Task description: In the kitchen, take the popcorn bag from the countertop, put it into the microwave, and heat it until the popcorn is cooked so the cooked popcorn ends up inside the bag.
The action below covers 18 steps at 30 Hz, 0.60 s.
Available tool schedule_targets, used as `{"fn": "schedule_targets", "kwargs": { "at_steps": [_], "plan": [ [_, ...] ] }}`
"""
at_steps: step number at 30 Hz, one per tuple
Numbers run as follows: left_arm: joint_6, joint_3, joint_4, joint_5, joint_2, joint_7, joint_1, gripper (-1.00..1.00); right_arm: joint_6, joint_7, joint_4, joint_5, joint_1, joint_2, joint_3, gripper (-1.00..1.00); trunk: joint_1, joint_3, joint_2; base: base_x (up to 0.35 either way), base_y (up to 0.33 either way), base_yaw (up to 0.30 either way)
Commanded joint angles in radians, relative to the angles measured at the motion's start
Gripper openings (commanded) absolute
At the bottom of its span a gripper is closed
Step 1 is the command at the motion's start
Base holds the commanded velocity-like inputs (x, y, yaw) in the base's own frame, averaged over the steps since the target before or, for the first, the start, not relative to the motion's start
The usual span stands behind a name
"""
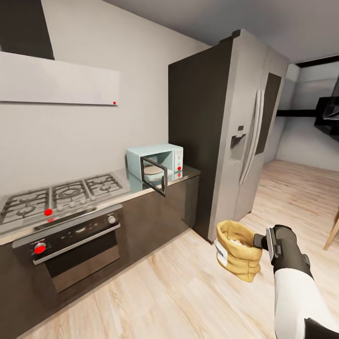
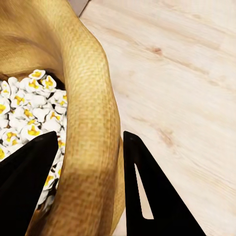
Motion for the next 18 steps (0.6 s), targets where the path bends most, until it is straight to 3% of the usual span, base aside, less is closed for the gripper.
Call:
{"fn": "schedule_targets", "kwargs": {
  "at_steps": [1,18],
  "plan": [
    [-0.003,0.0,0.0,0.004,0.0,0.0,-0.001,1.0,0.004,0.001,-0.001,0.001,-0.001,0.0,-0.001,-1.0,0.001,-0.001,-0.001,0.314,-0.015,0.0],
    [-0.011,0.0,0.0,0.004,-0.001,0.0,-0.001,1.0,0.003,-0.001,-0.001,0.001,-0.001,0.0,-0.001,-1.0,0.001,-0.001,-0.001,0.306,-0.152,0.0]
  ]
}}
